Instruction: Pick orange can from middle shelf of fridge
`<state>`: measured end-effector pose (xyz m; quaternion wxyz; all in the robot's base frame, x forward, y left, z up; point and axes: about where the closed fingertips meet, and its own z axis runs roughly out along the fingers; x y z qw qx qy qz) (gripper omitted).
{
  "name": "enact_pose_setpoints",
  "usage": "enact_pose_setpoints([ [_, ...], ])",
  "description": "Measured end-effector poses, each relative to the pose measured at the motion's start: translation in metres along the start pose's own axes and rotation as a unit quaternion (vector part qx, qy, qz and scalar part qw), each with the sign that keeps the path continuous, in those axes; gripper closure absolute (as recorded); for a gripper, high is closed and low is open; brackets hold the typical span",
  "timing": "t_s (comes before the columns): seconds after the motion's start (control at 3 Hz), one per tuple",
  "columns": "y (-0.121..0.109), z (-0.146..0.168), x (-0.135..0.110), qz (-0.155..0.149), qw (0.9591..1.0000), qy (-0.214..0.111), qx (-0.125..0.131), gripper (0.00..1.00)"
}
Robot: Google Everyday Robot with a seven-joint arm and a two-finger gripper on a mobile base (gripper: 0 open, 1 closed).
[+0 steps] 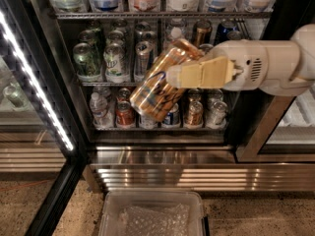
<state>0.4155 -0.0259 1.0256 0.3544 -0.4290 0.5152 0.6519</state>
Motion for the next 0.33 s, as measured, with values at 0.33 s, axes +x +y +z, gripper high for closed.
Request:
enact_pose_setpoints([
  [0.33, 0.0195, 0.0399, 0.0049, 0.018, 0.9959, -0.001, -0.089, 1.0],
])
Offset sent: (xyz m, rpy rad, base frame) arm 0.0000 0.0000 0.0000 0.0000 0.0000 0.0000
